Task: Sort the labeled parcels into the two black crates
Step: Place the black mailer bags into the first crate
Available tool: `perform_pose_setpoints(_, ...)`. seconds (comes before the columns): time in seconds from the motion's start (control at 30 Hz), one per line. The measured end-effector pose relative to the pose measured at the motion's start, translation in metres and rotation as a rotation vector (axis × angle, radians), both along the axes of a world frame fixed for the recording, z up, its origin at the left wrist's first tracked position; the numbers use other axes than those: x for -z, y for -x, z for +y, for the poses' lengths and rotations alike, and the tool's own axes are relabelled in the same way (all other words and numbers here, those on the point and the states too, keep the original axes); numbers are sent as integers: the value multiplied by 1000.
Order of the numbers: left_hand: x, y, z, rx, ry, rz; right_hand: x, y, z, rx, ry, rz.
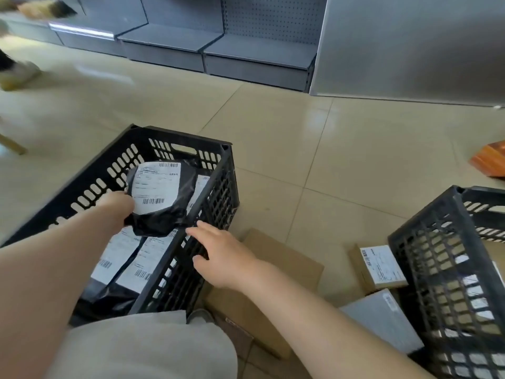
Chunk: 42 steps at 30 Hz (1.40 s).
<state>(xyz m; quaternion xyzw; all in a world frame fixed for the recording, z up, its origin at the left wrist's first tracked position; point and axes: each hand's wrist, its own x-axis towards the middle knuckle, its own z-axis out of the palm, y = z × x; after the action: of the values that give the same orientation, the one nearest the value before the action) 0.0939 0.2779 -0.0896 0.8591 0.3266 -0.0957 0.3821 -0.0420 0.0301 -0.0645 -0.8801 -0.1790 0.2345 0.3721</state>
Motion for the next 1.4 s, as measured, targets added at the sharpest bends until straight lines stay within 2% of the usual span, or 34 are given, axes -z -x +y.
perform_pose_setpoints(0.1, 14, 13, 13, 54, -165, 109, 15, 9, 13, -92, 77, -33)
perform_pose_setpoints(0.2, 33, 25, 40, 181, -381, 293, 26, 14, 19, -133, 152, -42)
perform_pose_setpoints(0.3, 39, 34, 45, 176, -343, 364, 36, 18, 18, -183, 245, -6)
perform_pose_setpoints(0.43, 24, 39, 34, 399, -548, 439, 43, 22, 17, -155, 258, 11)
perform_pose_setpoints(0.5, 18, 42, 27, 441, -615, 489, 42, 21, 17, -130, 221, 7)
perform_pose_setpoints(0.57, 26, 40, 25, 444, -598, 494, 38, 20, 17, -111, 172, 2)
perform_pose_setpoints(0.7, 35, 35, 26, 242, -321, 236, 30, 17, 21, -71, 100, -69)
perform_pose_setpoints(0.8, 33, 34, 22, 370, -165, 263, 26, 18, 24, -130, 111, -134)
perform_pose_setpoints(0.93, 44, 40, 24, 600, -321, 514, 28, 22, 29, -211, 139, -174)
perform_pose_setpoints(1.07, 50, 40, 21, 729, -529, 535, 37, 26, 32, -242, 147, -151)
perform_pose_setpoints(1.17, 49, 37, 11, 761, -627, 581, 43, 27, 32, -234, 140, -174)
perform_pose_setpoints(1.4, 37, 27, -1, 741, -671, 631, 47, 27, 20, -136, 75, -133)
